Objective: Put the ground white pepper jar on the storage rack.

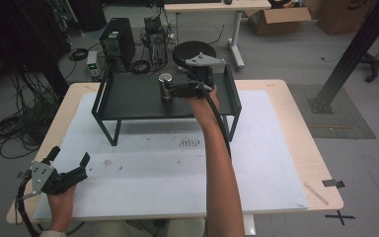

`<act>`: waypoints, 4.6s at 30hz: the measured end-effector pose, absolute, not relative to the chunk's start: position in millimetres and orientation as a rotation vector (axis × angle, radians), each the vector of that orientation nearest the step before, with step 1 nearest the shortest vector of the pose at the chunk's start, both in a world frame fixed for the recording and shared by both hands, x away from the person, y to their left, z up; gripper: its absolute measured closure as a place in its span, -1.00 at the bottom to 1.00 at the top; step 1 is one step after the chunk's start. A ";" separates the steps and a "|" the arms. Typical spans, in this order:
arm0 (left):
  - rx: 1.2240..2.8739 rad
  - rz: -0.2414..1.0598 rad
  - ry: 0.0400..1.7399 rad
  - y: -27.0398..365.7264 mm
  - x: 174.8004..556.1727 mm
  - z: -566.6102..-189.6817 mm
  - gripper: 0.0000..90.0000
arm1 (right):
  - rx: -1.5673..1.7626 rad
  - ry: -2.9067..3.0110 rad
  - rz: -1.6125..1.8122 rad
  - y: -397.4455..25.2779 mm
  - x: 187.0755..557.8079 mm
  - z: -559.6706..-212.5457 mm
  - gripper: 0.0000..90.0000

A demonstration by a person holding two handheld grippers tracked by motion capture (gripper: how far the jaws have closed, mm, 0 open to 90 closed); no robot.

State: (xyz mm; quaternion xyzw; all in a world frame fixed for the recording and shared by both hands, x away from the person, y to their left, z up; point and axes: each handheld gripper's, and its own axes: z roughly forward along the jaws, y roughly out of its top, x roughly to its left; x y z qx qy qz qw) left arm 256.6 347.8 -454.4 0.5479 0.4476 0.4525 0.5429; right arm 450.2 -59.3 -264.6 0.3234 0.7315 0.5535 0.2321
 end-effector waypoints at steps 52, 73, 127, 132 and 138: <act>1.318 1.082 1.058 346.1 257.0 -454.3 -0.99 | 0.836 1.795 1.608 -136.7 349.8 -301.3 -1.00; 1.324 1.088 1.057 345.4 257.2 -454.2 -0.99 | 0.868 1.701 1.614 -170.6 322.0 -336.2 -1.00; 1.329 1.093 1.057 345.0 257.2 -454.2 -0.99 | 1.054 1.581 1.488 -202.3 288.5 -449.1 -1.00; 1.329 1.094 1.056 344.8 257.2 -454.2 -0.99 | 1.047 1.577 1.486 -202.5 287.5 -450.9 -1.00; 1.326 1.093 1.057 345.1 257.0 -454.2 -0.99 | 1.015 1.562 1.476 -200.7 284.6 -452.0 -1.00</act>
